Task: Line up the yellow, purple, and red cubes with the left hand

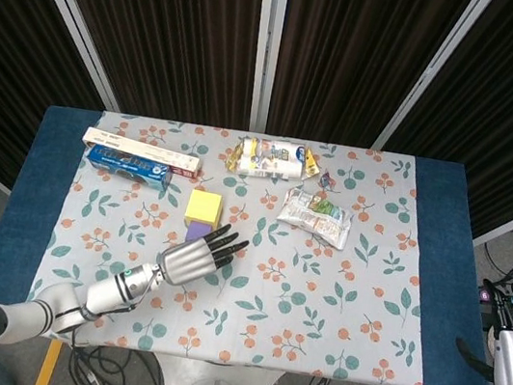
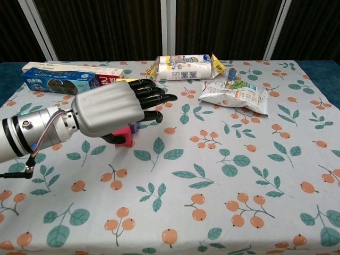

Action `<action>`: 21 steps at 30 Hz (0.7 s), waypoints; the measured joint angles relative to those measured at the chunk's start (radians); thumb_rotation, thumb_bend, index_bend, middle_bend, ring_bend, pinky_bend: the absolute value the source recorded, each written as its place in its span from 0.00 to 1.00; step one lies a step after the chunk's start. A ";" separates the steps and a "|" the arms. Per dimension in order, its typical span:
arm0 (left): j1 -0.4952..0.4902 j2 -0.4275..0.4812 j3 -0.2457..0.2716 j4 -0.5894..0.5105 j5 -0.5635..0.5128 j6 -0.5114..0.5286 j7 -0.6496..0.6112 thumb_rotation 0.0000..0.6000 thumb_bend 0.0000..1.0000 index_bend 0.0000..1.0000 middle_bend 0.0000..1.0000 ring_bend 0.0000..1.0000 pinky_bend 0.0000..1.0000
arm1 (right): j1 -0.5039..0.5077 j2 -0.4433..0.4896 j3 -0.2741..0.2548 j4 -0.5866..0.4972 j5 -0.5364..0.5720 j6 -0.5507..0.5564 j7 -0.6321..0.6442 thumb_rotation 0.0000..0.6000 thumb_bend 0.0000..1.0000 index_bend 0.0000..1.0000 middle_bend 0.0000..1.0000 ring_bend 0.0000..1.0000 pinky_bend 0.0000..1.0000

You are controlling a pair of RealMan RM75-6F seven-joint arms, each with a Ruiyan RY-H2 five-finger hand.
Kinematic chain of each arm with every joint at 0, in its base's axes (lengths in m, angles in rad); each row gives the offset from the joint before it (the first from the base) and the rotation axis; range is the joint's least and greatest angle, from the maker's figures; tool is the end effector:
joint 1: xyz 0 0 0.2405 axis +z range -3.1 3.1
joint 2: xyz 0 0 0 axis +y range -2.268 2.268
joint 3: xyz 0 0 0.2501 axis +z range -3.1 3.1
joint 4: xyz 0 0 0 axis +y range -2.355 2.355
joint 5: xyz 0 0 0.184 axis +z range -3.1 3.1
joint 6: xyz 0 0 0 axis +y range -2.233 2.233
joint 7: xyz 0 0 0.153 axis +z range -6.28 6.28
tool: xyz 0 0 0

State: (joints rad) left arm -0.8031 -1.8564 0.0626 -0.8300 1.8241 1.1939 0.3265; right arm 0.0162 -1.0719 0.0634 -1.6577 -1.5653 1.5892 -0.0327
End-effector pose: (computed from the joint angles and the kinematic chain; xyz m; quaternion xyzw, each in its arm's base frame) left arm -0.1263 0.3107 -0.0694 -0.8605 0.0511 -0.3692 0.3472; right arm -0.2854 -0.1688 0.2033 0.5841 -0.3486 0.4060 0.6103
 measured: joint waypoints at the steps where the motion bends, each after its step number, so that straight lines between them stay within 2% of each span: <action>1: 0.000 -0.001 0.001 0.005 -0.001 -0.001 -0.002 1.00 0.00 0.34 0.11 0.11 0.13 | 0.000 0.000 0.000 0.000 0.000 -0.001 -0.001 1.00 0.07 0.08 0.18 0.02 0.14; 15: -0.008 -0.021 0.012 0.085 -0.004 0.006 -0.020 1.00 0.00 0.34 0.11 0.11 0.13 | -0.001 0.002 0.000 -0.013 0.001 0.000 -0.014 1.00 0.07 0.08 0.18 0.02 0.14; 21: -0.005 -0.018 0.015 0.079 -0.009 0.018 -0.037 1.00 0.00 0.34 0.11 0.11 0.13 | -0.002 0.005 0.002 -0.015 0.002 0.002 -0.014 1.00 0.07 0.08 0.18 0.02 0.14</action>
State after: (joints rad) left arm -0.8084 -1.8746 0.0776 -0.7513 1.8154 1.2120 0.2899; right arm 0.0141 -1.0670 0.0651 -1.6728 -1.5635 1.5907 -0.0467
